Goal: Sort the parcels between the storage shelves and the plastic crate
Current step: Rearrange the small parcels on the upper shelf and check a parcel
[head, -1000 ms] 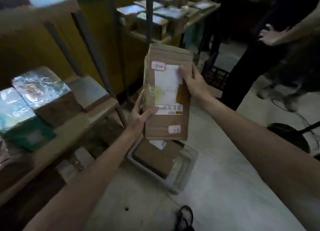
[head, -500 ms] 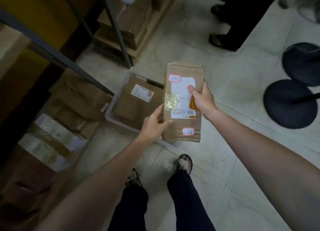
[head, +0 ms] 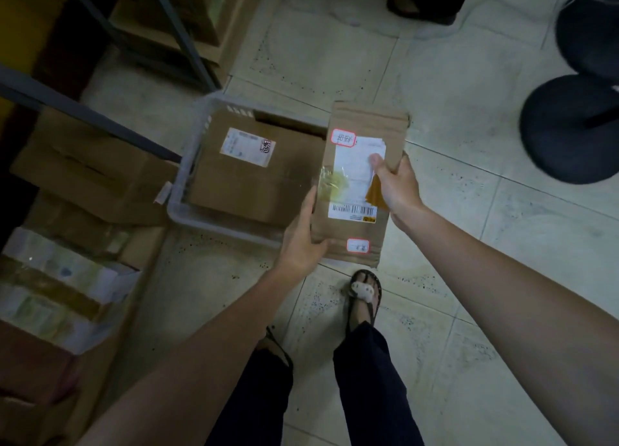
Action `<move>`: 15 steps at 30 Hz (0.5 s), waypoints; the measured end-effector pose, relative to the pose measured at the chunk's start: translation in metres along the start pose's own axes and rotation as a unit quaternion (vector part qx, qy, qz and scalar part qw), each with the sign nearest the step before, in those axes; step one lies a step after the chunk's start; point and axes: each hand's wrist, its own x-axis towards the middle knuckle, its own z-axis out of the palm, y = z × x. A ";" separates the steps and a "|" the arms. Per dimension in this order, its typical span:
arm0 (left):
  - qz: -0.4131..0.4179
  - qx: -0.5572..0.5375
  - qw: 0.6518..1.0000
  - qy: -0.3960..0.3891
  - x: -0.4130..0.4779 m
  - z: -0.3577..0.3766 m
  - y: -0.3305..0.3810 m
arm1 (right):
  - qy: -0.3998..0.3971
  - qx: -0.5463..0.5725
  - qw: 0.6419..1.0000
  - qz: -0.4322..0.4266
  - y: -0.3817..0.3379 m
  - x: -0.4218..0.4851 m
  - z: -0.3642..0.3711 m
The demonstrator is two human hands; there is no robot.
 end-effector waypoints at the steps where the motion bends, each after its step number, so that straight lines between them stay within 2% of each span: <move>1: 0.002 -0.001 1.000 0.002 0.004 0.002 -0.004 | 0.001 -0.001 1.000 0.000 0.004 0.005 0.001; 7: 0.015 0.002 1.000 -0.009 0.035 0.009 -0.044 | -0.011 -0.009 1.000 0.010 0.034 0.037 0.016; 11: -0.011 0.003 1.000 -0.011 0.052 0.017 -0.072 | -0.011 -0.043 0.999 0.023 0.057 0.054 0.030; 13: -0.014 0.003 1.000 -0.011 0.064 0.021 -0.085 | 0.003 -0.073 0.997 0.002 0.066 0.061 0.035; 15: -0.006 0.008 1.000 -0.011 0.080 0.028 -0.095 | 0.021 -0.123 0.990 -0.062 0.075 0.070 0.038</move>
